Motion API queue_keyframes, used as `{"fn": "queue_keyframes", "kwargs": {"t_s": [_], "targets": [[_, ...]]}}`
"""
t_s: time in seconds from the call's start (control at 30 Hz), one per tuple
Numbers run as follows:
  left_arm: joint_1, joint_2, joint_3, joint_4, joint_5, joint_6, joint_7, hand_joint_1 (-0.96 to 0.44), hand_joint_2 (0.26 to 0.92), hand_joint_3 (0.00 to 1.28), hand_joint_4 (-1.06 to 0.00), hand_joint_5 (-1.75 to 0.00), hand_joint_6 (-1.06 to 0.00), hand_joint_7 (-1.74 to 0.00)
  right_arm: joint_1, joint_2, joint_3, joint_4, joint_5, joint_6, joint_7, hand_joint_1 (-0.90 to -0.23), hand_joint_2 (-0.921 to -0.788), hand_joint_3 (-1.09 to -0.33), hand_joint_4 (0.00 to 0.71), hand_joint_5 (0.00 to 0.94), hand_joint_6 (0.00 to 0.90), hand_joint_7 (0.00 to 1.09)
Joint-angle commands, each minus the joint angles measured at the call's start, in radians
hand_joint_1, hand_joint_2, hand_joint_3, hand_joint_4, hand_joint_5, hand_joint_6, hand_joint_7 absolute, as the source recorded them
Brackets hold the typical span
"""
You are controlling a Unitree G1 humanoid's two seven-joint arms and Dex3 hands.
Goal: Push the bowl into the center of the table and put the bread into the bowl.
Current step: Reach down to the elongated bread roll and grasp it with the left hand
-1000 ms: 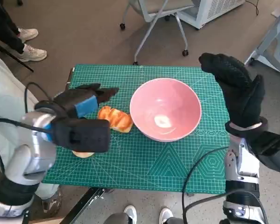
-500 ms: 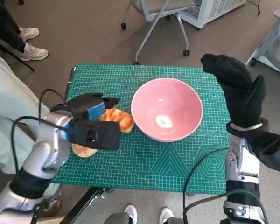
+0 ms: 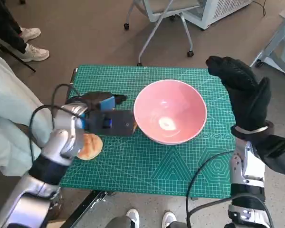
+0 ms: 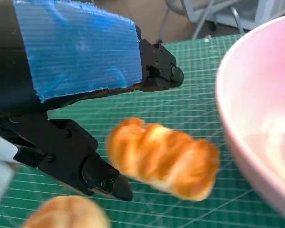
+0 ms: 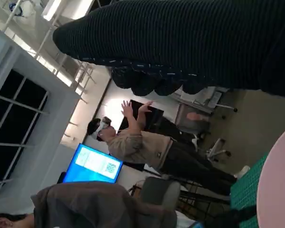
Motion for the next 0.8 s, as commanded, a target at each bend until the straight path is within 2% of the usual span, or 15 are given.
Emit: {"fn": "queue_keyframes", "kwargs": {"t_s": [0.03, 0.3, 0.47, 0.57, 0.6, 0.63, 0.7, 0.73, 0.77, 0.8], "targets": [[-0.04, -0.028, -0.016, 0.108, -0.018, -0.052, 0.043, -0.08, 0.719, 0.02, -0.2, -0.01, -0.31, -0.01, 0.024, 0.0, -0.004, 0.014, 0.014, 0.007, 0.014, -0.667, -0.921, -0.77, 0.194, 0.002, 0.075, 0.53], [-0.099, -0.067, -0.056, 0.277, 0.001, -0.121, 0.115, -0.05, 0.743, 0.03, -0.25, -0.02, -0.36, -0.02, 0.029, 0.004, -0.01, 0.015, 0.022, 0.009, 0.021, -0.671, -0.921, -0.762, 0.192, 0.001, 0.084, 0.51], [-0.125, -0.077, -0.076, 0.361, 0.009, -0.158, 0.155, -0.05, 0.767, 0.03, -0.35, -0.03, -0.42, -0.04, 0.032, 0.004, -0.011, 0.014, 0.025, 0.008, 0.023, -0.672, -0.921, -0.759, 0.191, 0.0, 0.091, 0.5], [-0.133, -0.075, -0.086, 0.391, 0.013, -0.179, 0.17, -0.03, 0.79, 0.04, -0.52, -0.1, -0.52, -0.08, 0.034, 0.002, -0.013, 0.014, 0.028, 0.006, 0.025, -0.673, -0.921, -0.757, 0.192, 0.001, 0.096, 0.49], [-0.134, -0.071, -0.089, 0.396, 0.014, -0.185, 0.173, -0.02, 0.792, 0.04, -0.54, -0.11, -0.53, -0.08, 0.034, 0.002, -0.014, 0.016, 0.027, 0.005, 0.025, -0.673, -0.921, -0.757, 0.192, 0.001, 0.096, 0.49], [-0.134, -0.067, -0.093, 0.4, 0.017, -0.19, 0.174, -0.01, 0.802, 0.03, -0.6, -0.26, -0.58, -0.11, 0.034, 0.002, -0.014, 0.017, 0.027, 0.003, 0.024, -0.673, -0.921, -0.756, 0.192, 0.001, 0.098, 0.49], [-0.135, -0.061, -0.1, 0.406, 0.022, -0.197, 0.174, 0.12, 0.842, 0.06, -0.62, -0.62, -0.63, -0.18, 0.035, 0.0, -0.015, 0.018, 0.027, 0.002, 0.024, -0.673, -0.921, -0.754, 0.193, 0.001, 0.106, 0.47], [-0.136, -0.059, -0.102, 0.409, 0.023, -0.2, 0.174, 0.14, 0.87, 0.07, -0.64, -0.86, -0.61, -0.41, 0.034, 0.0, -0.016, 0.019, 0.027, 0.001, 0.024, -0.673, -0.921, -0.754, 0.193, 0.001, 0.112, 0.46], [-0.136, -0.057, -0.106, 0.411, 0.026, -0.202, 0.173, 0.09, 0.888, 0.1, -0.64, -1.03, -0.59, -0.67, 0.034, -0.001, -0.017, 0.021, 0.027, 0.0, 0.023, -0.674, -0.921, -0.753, 0.193, 0.001, 0.116, 0.45], [-0.136, -0.056, -0.108, 0.414, 0.027, -0.205, 0.173, 0.06, 0.9, 0.1, -0.63, -1.13, -0.59, -0.84, 0.033, -0.001, -0.017, 0.022, 0.026, 0.0, 0.023, -0.674, -0.921, -0.753, 0.193, 0.001, 0.119, 0.45]]}}
